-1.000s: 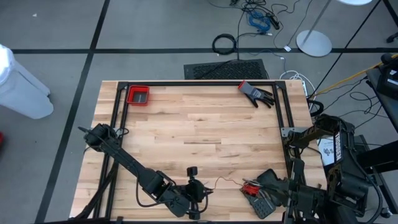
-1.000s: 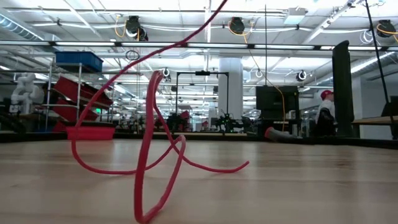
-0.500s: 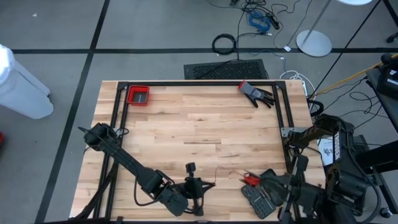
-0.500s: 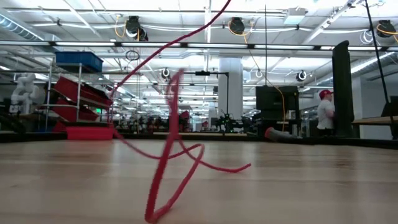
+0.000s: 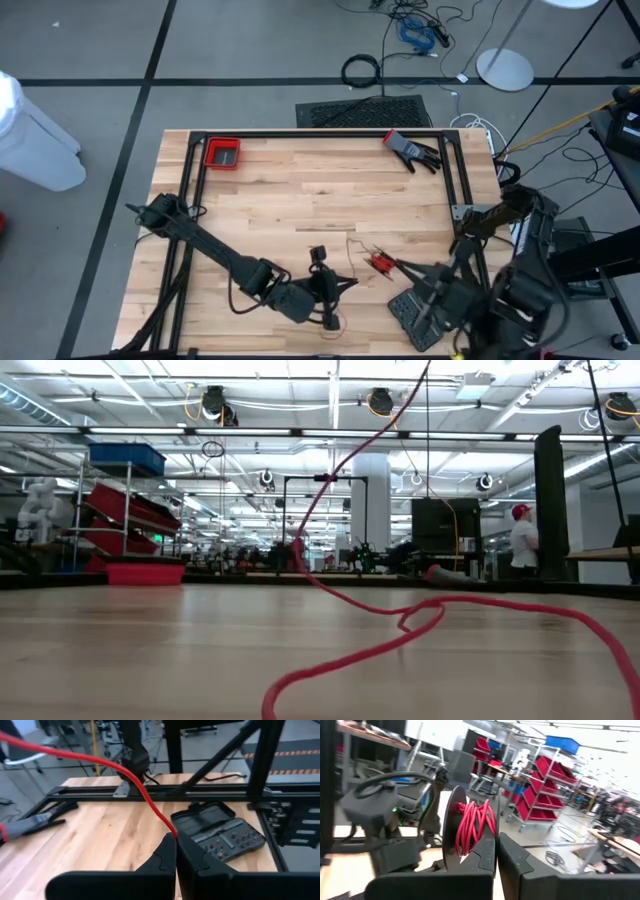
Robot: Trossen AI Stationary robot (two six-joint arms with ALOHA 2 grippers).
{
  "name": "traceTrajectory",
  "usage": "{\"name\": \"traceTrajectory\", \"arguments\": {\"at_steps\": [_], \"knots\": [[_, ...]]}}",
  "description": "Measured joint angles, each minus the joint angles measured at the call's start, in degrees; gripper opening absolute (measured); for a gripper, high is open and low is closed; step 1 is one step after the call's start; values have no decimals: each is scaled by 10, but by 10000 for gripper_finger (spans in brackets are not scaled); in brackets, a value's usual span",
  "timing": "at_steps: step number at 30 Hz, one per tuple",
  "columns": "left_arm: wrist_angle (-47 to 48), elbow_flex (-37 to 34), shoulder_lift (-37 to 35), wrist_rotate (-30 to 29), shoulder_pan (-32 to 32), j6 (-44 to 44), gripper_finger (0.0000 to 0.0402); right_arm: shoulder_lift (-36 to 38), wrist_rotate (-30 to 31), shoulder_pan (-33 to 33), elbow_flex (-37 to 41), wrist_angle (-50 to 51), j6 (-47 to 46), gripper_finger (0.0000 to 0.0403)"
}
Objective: Coil cords
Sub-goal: Coil the red wire onto the spool
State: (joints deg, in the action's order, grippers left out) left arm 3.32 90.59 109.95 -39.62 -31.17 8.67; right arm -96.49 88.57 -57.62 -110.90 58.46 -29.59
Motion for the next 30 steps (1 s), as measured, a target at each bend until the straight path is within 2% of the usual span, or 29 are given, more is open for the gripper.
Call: {"name": "traceTrajectory", "arguments": {"at_steps": [4, 15, 26, 30], "knots": [[-12, 0, 2, 24, 4, 0, 0, -4, -1, 21, 0, 0, -2, 0], [-152, 0, 52, 82, 5, -35, 0, -41, -3, 86, 0, -34, 43, 0], [-174, 0, 59, 129, 11, -39, 0, -63, -20, 122, 0, -60, 94, 0], [-197, 0, 59, 156, 8, -73, 0, -70, -34, 134, 0, -62, 101, 0]]}}
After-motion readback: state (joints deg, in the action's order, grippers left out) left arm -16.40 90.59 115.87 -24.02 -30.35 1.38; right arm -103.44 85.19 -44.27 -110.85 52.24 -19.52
